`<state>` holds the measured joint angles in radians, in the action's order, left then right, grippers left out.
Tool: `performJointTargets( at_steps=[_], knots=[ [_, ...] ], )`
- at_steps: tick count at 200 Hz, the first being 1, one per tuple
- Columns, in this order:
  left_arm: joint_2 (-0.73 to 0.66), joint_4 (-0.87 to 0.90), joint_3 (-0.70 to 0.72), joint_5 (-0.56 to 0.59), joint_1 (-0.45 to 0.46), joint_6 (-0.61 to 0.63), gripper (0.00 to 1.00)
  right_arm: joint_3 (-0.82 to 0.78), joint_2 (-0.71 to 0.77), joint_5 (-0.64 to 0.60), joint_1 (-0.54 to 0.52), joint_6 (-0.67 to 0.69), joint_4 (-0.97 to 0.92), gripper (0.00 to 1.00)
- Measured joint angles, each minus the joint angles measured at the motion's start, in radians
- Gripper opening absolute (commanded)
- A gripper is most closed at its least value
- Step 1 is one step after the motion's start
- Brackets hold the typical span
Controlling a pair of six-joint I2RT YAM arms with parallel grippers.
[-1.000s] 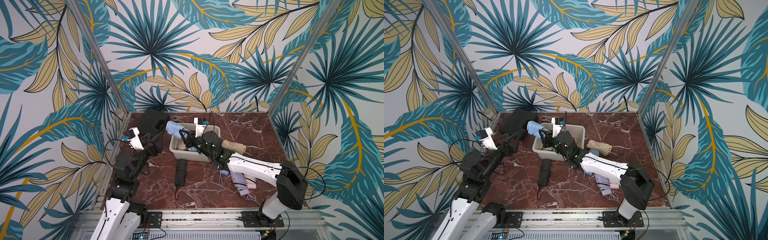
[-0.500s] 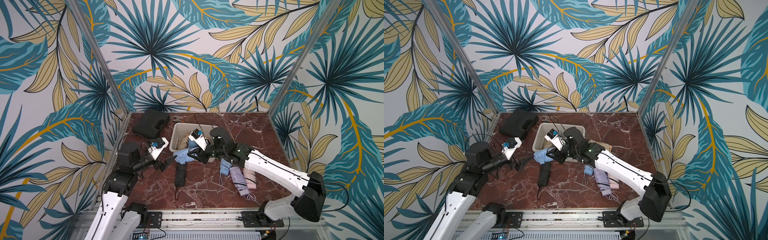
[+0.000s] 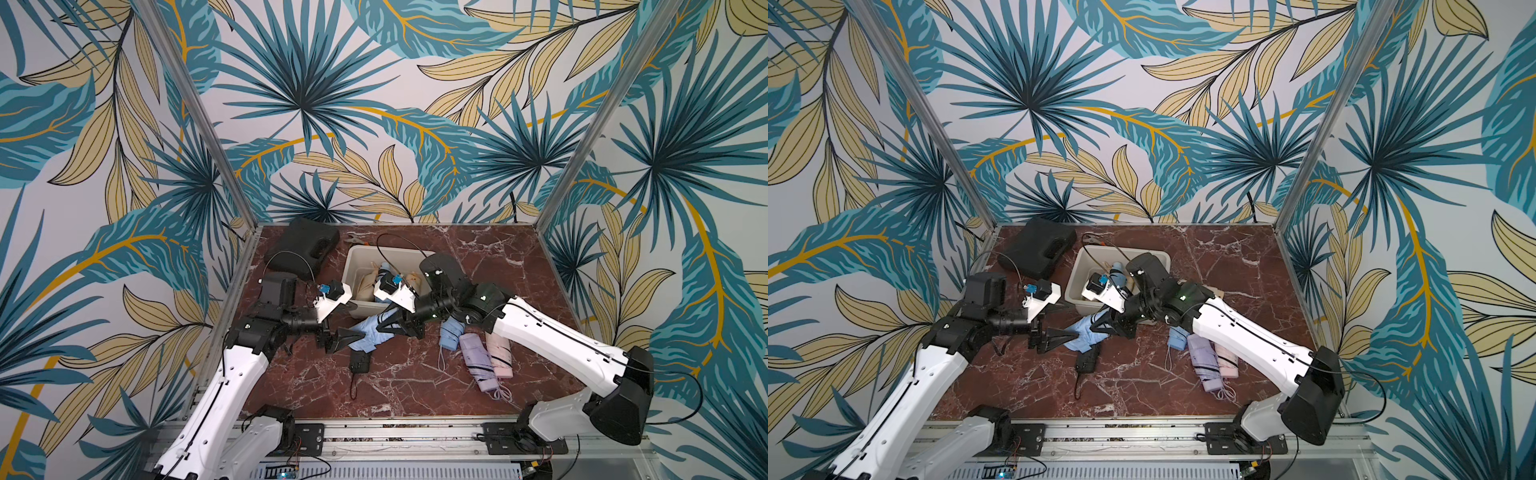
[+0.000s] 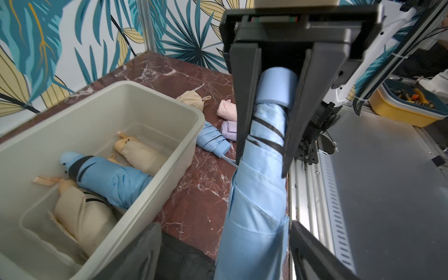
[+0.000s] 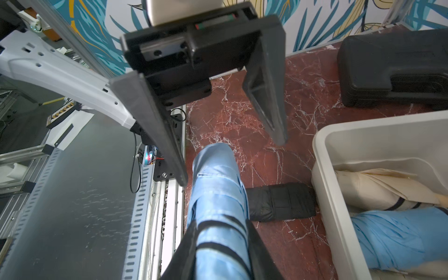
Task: Put the umbrella into the storage box
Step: Pick up the umbrella from the center of the board.
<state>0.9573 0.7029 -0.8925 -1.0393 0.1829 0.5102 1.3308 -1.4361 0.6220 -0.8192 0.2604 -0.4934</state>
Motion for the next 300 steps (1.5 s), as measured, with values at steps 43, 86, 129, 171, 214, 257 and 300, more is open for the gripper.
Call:
performJointTargets(
  at_steps=[43,86,129,171,214,257,300],
  knots=[
    [0.061,0.108,-0.056,-0.028,0.005,0.077,0.64,0.019,-0.021,0.019,-0.002,0.005,0.039,0.04],
    [0.092,0.192,-0.07,-0.029,0.006,0.157,0.32,0.025,-0.065,0.024,-0.006,0.002,0.071,0.07],
    [0.098,0.23,-0.092,-0.008,0.007,0.215,0.09,0.022,-0.068,0.016,-0.007,-0.009,0.097,0.61],
    [0.095,0.214,-0.098,0.062,0.008,0.138,0.0,-0.028,0.014,-0.101,-0.012,-0.032,0.201,0.83],
    [0.051,0.044,-0.11,0.186,0.008,-0.074,0.0,-0.143,0.213,-0.415,-0.01,-0.101,0.309,0.87],
    [0.092,-0.302,-0.109,0.308,0.035,-0.46,0.0,-0.248,0.356,-0.733,-0.005,-0.206,0.374,0.87],
    [0.272,-0.528,-0.11,0.489,0.171,-0.8,0.0,-0.307,0.379,-0.924,-0.005,-0.32,0.378,0.87]
  ],
)
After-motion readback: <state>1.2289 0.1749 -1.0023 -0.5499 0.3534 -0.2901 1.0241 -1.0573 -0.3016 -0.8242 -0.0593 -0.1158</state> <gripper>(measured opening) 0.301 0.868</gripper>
